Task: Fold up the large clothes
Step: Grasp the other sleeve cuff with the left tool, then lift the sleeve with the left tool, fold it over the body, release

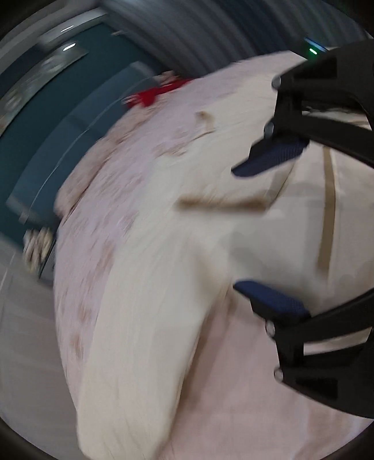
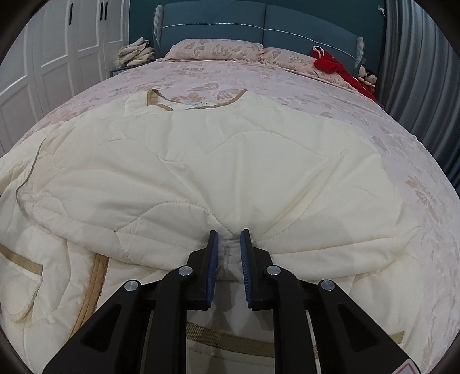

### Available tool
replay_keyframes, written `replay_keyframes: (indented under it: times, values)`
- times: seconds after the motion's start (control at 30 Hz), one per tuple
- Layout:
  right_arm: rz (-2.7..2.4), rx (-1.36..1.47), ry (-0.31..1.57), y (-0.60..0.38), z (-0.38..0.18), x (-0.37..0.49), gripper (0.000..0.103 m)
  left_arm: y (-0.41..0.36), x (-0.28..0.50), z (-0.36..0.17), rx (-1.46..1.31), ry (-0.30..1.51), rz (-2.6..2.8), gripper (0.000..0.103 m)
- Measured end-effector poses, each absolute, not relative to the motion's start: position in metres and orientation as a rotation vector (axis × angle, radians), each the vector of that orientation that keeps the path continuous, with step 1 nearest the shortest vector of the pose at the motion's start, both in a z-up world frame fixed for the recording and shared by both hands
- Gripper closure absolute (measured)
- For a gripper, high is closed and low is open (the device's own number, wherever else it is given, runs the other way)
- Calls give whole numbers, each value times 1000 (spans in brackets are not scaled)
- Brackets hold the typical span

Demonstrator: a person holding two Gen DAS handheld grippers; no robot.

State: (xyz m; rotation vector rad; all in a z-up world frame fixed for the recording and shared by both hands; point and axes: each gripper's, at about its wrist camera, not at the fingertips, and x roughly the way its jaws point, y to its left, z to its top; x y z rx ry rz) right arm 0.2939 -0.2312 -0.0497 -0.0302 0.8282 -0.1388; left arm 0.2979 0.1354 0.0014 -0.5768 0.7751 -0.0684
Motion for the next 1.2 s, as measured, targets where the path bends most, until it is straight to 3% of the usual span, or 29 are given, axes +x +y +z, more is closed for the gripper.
replay_keyframes:
  times: [0.23,0.37,0.43,0.53,0.57,0.6,0.67,0.9,1.07,1.2]
  values:
    - [-132,-19,841,-232,-46,295,89,361,266,-3,-861,701,366,25]
    - [-140,-40,864,-230,-38,297,88,439,260,-11,-945,671,515,26]
    - [-166,-43,867,-225,-28,295,81,464,269,-16,-945,695,545,29]
    - [-144,38,849,-217,-14,283,68,479,282,-22,-971,724,506,50]
    - [-130,64,845,-213,-10,279,67,479,287,-21,-980,725,478,70]
    - [-121,77,841,-210,-8,276,67,478,292,-19,-983,729,448,86]
    - [-91,99,832,-197,-1,266,67,469,302,-5,-935,723,402,98]
    - [44,143,807,-165,20,235,61,373,326,122,-660,576,113,100]
    - [70,207,781,-176,38,215,60,225,333,223,-503,469,-221,100]
    - [53,264,759,-207,50,200,59,110,341,255,-443,491,-464,100]
